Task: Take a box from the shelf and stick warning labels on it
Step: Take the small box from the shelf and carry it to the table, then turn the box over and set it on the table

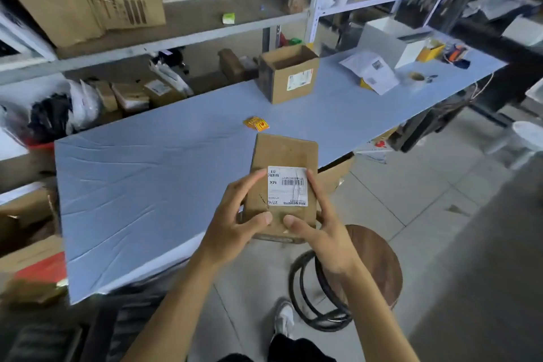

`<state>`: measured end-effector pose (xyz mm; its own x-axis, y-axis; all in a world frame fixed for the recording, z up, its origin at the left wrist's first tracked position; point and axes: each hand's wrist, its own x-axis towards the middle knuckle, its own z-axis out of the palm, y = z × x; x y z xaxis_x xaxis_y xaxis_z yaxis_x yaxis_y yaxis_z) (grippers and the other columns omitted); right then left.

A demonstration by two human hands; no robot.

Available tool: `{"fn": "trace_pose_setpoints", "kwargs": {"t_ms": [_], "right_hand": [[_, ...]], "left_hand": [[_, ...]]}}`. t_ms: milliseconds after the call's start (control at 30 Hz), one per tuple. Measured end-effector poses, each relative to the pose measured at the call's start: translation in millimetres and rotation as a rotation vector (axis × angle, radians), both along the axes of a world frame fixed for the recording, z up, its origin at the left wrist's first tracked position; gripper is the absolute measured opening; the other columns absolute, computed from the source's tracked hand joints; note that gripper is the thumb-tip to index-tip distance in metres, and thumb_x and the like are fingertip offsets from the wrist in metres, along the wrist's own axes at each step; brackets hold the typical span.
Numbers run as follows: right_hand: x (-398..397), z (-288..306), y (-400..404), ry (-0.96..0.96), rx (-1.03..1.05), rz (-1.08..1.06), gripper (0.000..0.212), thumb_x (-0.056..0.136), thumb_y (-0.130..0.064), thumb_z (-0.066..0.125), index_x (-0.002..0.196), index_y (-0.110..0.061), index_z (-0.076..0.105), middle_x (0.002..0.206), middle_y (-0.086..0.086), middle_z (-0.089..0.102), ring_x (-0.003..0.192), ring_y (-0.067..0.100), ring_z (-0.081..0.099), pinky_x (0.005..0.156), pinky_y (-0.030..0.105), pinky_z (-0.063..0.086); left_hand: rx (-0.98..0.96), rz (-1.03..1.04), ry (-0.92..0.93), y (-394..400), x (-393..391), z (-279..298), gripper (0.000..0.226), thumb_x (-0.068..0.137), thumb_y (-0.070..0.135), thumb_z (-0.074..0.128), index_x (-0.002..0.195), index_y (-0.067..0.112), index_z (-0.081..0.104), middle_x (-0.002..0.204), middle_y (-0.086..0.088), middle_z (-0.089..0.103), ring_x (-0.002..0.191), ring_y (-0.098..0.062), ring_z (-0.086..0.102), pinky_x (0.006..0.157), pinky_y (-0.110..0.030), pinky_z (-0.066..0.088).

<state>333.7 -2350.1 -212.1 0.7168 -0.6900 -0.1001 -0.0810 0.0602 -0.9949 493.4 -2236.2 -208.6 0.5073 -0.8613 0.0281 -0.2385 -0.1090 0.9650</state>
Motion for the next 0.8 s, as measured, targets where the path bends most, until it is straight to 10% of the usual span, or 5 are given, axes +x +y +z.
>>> {"fn": "trace_pose_setpoints", "kwargs": {"t_ms": [300, 800], "right_hand": [[95, -5, -118, 0.065, -0.006, 0.198, 0.083, 0.076, -0.023, 0.077, 0.139, -0.06, 0.037, 0.142, -0.007, 0.058, 0.122, 0.016, 0.06, 0.094, 0.031, 0.057], [255, -21, -239, 0.174, -0.066, 0.292, 0.083, 0.083, -0.015, 0.076, 0.144, -0.053, 0.034, 0.145, -0.013, 0.052, 0.123, 0.007, 0.056, 0.086, 0.014, 0.052]], "left_hand": [[0.052, 0.232, 0.047, -87, 59, -4, 0.071, 0.076, 0.022, 0.061, 0.139, 0.049, 0.042, 0.14, 0.017, 0.045, 0.13, 0.007, 0.045, 0.093, -0.003, 0.043], [0.087, 0.344, 0.111, -200, 202, -31, 0.071, 0.078, 0.019, 0.059, 0.133, 0.06, 0.039, 0.142, 0.017, 0.044, 0.134, 0.001, 0.043, 0.107, -0.026, 0.045]]}}
